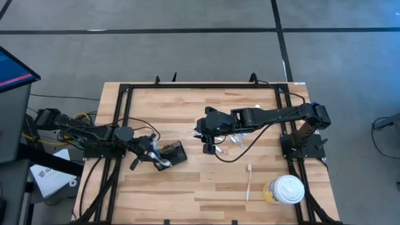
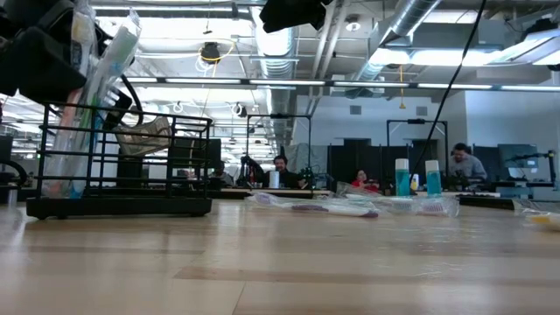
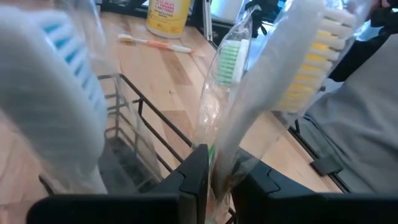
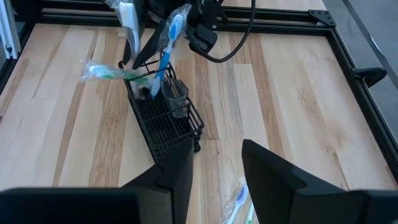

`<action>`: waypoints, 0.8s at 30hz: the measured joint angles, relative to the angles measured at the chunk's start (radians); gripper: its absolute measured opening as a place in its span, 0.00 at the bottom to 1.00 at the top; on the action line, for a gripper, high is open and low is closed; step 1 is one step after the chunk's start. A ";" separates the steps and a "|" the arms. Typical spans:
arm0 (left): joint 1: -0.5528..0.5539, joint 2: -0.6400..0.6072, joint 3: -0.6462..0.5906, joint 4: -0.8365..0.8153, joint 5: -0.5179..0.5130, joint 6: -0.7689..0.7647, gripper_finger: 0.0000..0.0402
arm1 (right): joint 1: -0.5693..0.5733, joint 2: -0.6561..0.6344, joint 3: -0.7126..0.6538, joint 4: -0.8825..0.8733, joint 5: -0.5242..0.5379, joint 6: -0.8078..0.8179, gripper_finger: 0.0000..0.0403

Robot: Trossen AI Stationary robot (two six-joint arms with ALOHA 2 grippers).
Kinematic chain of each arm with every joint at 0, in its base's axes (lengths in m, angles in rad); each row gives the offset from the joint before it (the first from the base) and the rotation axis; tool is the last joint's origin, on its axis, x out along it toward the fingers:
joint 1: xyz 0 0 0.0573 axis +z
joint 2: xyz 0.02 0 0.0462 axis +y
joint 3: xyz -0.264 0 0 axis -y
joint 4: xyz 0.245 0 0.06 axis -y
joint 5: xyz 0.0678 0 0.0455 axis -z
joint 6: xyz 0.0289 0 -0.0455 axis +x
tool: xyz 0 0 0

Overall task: Pick & Place toothbrushing station
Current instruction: Put the left orange toothbrush into the bottom left section of the mesh organizer

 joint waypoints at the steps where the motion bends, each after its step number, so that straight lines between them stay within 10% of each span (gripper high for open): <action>1: 0.000 0.000 0.000 0.003 0.000 0.000 0.13 | 0.000 0.000 0.000 0.000 0.000 0.000 0.32; 24: 0.000 0.001 0.000 0.045 0.013 -0.013 0.08 | 0.000 0.000 0.000 0.000 0.000 0.000 0.32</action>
